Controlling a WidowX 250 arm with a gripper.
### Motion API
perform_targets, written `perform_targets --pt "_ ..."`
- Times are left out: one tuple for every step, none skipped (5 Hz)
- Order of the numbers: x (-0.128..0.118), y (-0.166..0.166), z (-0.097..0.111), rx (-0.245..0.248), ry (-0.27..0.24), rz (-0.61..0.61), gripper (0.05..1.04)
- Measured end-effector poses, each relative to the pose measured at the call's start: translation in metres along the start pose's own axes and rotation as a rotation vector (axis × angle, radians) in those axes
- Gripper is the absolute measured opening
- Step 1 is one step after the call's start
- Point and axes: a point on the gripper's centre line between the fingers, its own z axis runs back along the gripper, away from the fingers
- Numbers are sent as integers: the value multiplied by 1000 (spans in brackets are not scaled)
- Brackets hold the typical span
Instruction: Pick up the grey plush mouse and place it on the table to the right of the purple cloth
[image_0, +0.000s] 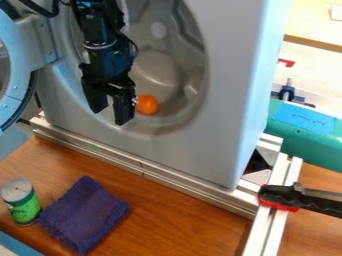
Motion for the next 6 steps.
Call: perform_targets --pt "-5 -2 -11 -15 34 1 1000" --pt "-24 -22 -29 -70 47 -106 1000" --pt "-42 -55 -39 -66 53 -263 1000" --pt "-76 -74 -60 -58 145 -326 1000" --pt "-97 -100 -72 -60 208 -413 1000" --pt "-109 -132 -84 -94 231 -518 1000"
